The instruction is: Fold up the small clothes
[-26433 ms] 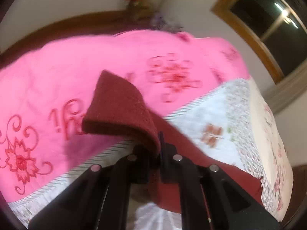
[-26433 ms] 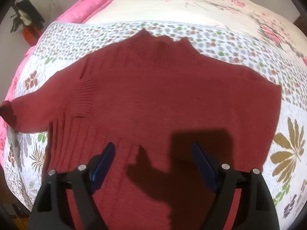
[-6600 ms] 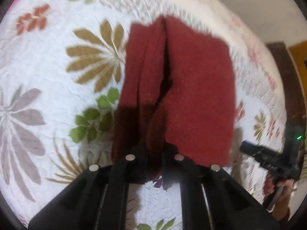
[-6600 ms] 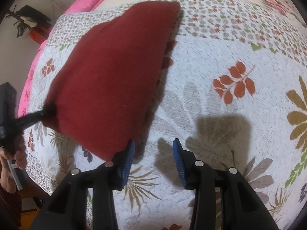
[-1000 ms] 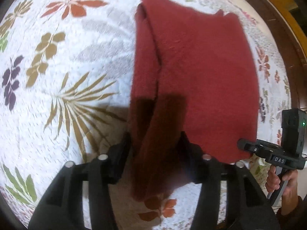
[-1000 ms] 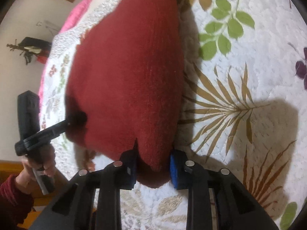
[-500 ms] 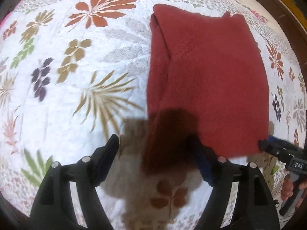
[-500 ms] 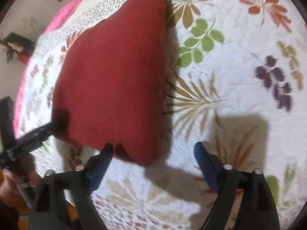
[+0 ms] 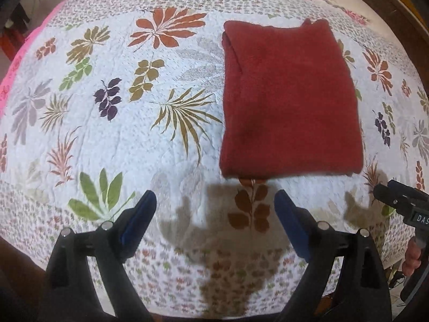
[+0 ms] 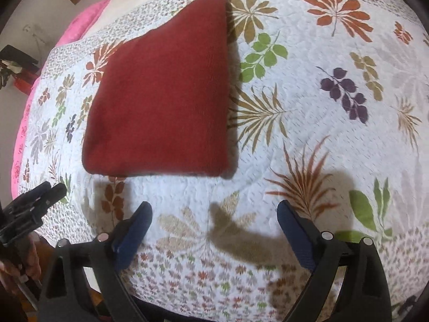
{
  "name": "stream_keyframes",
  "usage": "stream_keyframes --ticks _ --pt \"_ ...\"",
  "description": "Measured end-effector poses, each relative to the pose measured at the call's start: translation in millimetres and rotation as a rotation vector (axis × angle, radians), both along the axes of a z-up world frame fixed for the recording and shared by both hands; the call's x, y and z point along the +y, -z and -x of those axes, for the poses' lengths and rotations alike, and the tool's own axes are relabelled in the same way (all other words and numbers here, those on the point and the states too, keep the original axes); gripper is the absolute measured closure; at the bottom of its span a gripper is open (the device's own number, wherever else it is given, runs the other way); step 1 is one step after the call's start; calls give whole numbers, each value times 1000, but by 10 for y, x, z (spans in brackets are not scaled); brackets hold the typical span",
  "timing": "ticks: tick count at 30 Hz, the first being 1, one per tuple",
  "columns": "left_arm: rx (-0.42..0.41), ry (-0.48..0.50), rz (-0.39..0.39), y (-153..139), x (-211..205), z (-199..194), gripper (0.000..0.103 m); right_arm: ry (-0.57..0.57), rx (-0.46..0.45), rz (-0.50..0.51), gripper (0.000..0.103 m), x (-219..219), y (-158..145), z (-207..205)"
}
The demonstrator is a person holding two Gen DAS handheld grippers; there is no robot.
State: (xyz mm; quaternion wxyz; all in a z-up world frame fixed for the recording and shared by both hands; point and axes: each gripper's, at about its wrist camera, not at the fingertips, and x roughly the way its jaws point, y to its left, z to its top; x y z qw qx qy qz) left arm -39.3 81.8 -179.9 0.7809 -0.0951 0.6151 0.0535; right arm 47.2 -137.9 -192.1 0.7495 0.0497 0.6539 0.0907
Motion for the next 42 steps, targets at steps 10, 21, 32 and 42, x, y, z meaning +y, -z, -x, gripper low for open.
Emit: stream_keyframes --ticks 10,21,32,42 --pt "-10 -24 -17 -318 -28 201 14 -11 -48 51 8 72 -438 213" --pt "-76 -27 -57 -742 -85 333 14 11 -82 49 8 146 -754 368" --pt "-91 -23 -83 -973 -154 428 14 12 -107 42 8 289 -964 467" --pt "-126 -14 -149 -1141 -178 518 14 13 -120 51 8 318 -1046 516"
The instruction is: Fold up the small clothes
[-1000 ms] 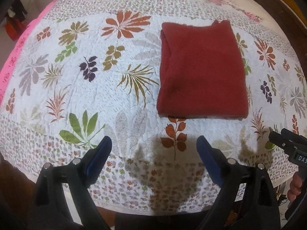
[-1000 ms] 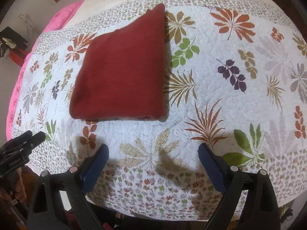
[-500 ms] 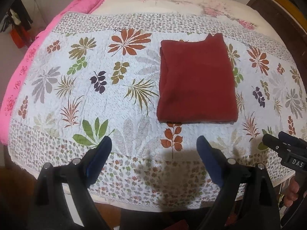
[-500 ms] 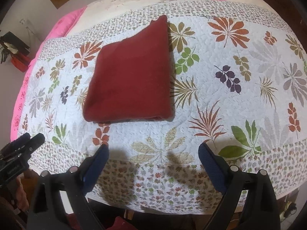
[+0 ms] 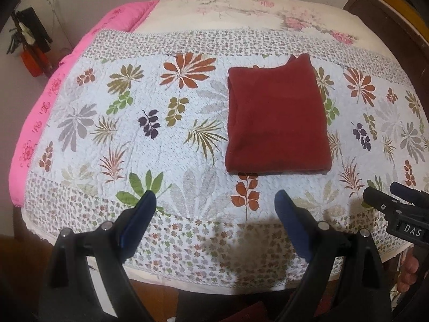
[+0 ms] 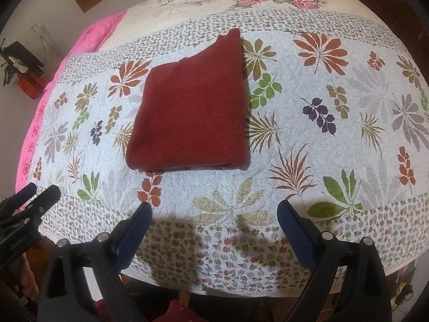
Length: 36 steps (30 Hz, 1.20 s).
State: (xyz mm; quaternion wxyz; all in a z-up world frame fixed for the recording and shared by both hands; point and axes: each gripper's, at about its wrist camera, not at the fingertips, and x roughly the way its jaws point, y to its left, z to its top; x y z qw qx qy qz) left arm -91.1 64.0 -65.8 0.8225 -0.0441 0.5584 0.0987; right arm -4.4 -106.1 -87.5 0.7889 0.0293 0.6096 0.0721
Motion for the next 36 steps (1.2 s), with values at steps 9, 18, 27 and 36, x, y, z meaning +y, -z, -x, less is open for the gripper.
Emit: stream_keyframes --ticks 9,18,27,36 --pt "1 2 -31 -47 -12 47 13 -6 -24 12 8 3 -89 28" --pt "0 0 -51 -73 -12 64 13 -12 -38 10 8 39 -154 20" --pt "12 6 -61 -49 3 59 13 -18 -35 17 8 93 -149 33" --pt "38 8 -60 22 19 47 12 -34 -22 28 8 121 -101 16"
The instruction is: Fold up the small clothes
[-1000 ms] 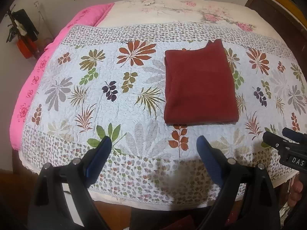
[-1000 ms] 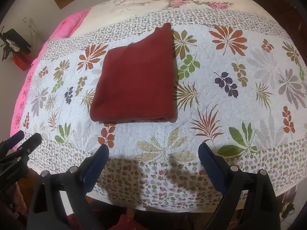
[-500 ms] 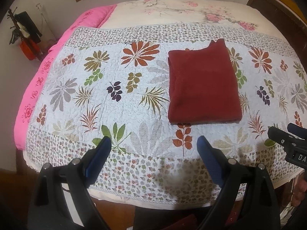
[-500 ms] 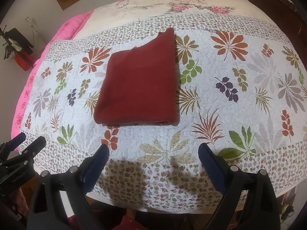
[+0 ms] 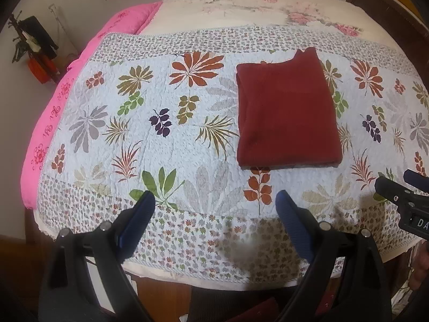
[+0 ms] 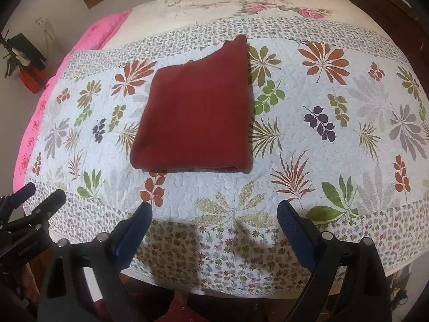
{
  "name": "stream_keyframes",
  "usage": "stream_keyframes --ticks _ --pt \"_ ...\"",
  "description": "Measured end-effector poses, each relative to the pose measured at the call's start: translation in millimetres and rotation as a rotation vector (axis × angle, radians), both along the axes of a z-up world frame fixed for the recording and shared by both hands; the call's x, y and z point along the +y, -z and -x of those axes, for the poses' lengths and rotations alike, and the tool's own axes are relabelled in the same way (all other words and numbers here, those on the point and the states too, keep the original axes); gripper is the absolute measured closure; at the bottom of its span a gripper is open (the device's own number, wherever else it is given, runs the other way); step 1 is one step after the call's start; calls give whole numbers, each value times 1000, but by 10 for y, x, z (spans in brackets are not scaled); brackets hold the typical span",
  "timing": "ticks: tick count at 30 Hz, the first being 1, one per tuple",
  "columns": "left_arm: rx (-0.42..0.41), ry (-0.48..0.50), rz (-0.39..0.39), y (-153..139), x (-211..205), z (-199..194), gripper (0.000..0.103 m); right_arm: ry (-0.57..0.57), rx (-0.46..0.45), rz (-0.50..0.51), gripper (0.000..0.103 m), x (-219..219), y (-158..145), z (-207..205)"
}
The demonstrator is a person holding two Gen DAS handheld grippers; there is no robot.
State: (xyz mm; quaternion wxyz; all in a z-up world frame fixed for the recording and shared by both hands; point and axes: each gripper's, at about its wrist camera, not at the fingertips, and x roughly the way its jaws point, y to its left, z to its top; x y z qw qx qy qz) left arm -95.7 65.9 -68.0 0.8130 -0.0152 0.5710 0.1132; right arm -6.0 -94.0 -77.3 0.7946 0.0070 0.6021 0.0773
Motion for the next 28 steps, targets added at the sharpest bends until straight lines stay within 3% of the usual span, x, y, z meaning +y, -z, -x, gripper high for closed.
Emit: stream_keyframes --ticks 17,28 --pt "15 -1 -5 52 7 9 12 -23 -30 40 7 40 19 14" --pt "12 -7 -13 28 20 17 11 6 9 15 4 -9 62 -6"
